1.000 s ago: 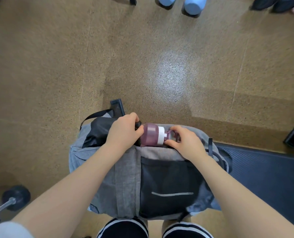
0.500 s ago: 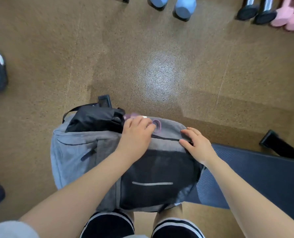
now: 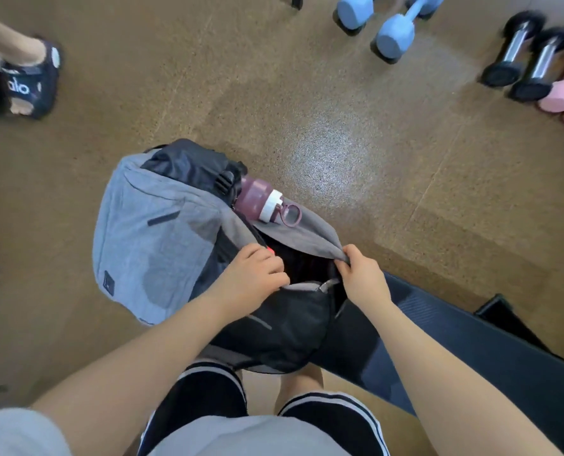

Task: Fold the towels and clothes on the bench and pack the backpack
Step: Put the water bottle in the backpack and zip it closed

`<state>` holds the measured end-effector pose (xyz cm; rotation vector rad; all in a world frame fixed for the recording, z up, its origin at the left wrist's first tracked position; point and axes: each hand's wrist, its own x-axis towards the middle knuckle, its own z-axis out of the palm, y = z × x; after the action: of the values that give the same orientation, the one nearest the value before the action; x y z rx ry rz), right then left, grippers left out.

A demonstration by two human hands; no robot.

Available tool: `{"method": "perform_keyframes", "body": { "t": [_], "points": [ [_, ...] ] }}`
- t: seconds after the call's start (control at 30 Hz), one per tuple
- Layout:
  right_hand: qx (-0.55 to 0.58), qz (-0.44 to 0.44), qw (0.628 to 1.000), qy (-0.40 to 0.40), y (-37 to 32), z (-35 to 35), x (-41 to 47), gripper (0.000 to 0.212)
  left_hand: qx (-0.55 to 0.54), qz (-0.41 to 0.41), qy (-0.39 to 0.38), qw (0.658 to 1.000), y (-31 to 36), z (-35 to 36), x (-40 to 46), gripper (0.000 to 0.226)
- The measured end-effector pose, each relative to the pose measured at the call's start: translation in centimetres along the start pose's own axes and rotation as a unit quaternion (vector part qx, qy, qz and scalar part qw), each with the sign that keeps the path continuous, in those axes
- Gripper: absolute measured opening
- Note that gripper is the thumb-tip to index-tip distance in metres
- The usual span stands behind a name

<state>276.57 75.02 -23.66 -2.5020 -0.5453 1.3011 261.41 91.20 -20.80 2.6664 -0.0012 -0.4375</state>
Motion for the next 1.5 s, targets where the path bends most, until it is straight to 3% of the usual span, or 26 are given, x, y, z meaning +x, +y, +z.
{"method": "perform_keyframes", "body": {
  "t": [0.2, 0.27, 0.33, 0.4, 0.47, 0.53, 0.6, 0.7, 0.8, 0.87, 0.93, 1.0, 1.07, 1.17, 1.23, 1.33, 1.5],
  "points": [
    [0.005, 0.103, 0.995, 0.008, 1.4, -1.3, -0.8, 0.017, 0.009, 0.009, 0.038, 0.999, -1.6, 0.3, -6.2, 0.016],
    [-0.063, 0.100, 0.992, 0.034, 0.7, -0.9, -0.9, 0.017, 0.014, -0.005, 0.015, 1.000, -2.2, 0.6, -6.6, 0.015],
    [-0.156, -0.003, 0.981, 0.112, -0.6, -0.1, -0.8, 0.027, 0.003, 0.004, -0.009, 1.000, -2.5, 1.0, -6.3, 0.017],
    [-0.131, -0.156, 0.968, 0.147, -3.2, 1.1, -0.4, 0.031, -0.020, 0.016, -0.031, 0.999, -2.7, 1.3, -5.7, 0.028],
    [-0.098, -0.255, 0.954, 0.126, -6.2, 2.2, 0.4, 0.029, -0.030, 0.014, -0.042, 0.999, -2.9, 1.4, -5.2, 0.031],
    [-0.065, -0.277, 0.955, 0.084, -9.3, 3.2, 1.5, 0.031, -0.052, 0.011, -0.041, 0.998, -3.4, 1.4, -4.8, 0.036],
    [-0.012, -0.244, 0.969, 0.039, -11.7, 4.1, 2.8, 0.029, -0.089, 0.022, -0.027, 0.995, -4.0, 1.0, -4.3, 0.035],
    [0.026, -0.128, 0.991, -0.009, -13.9, 5.1, 4.9, 0.028, -0.115, 0.037, -0.008, 0.993, -5.7, 0.2, -3.1, 0.021],
    [0.070, -0.040, 0.997, -0.003, -14.5, 6.2, 5.7, 0.026, 0.004, 0.058, 0.013, 0.998, -7.3, -0.1, -1.7, 0.015],
    [0.130, 0.014, 0.991, -0.008, -14.7, 7.2, 5.6, 0.024, 0.080, -0.014, 0.004, 0.997, -7.8, -0.4, -1.1, 0.051],
    [0.184, 0.051, 0.982, -0.002, -14.9, 7.7, 5.6, 0.019, 0.085, -0.111, 0.002, 0.990, -8.1, -0.6, -0.9, 0.084],
    [0.214, 0.073, 0.974, 0.010, -15.3, 8.0, 5.6, 0.019, 0.072, -0.194, -0.007, 0.978, -8.6, -1.3, -0.8, 0.109],
    [0.235, 0.092, 0.967, 0.019, -15.4, 8.3, 5.5, 0.024, 0.061, -0.225, -0.061, 0.970, -9.4, -1.6, -0.5, 0.128],
    [0.284, 0.101, 0.953, 0.032, -15.4, 8.9, 5.6, 0.016, 0.063, -0.214, -0.108, 0.969, -10.5, -1.5, -0.1, 0.136],
    [0.271, 0.097, 0.957, 0.034, -15.3, 8.8, 6.0, 0.006, 0.047, -0.203, -0.094, 0.973, -11.1, -1.3, -0.3, 0.135],
    [0.224, 0.118, 0.967, 0.041, -15.2, 8.5, 6.4, 0.009, 0.013, -0.189, -0.085, 0.978, -11.5, -1.4, -0.7, 0.132],
    [0.271, 0.143, 0.950, 0.059, -15.4, 8.3, 6.0, 0.012, -0.038, -0.172, -0.034, 0.984, -12.1, -0.9, -1.1, 0.126]
  ]
}}
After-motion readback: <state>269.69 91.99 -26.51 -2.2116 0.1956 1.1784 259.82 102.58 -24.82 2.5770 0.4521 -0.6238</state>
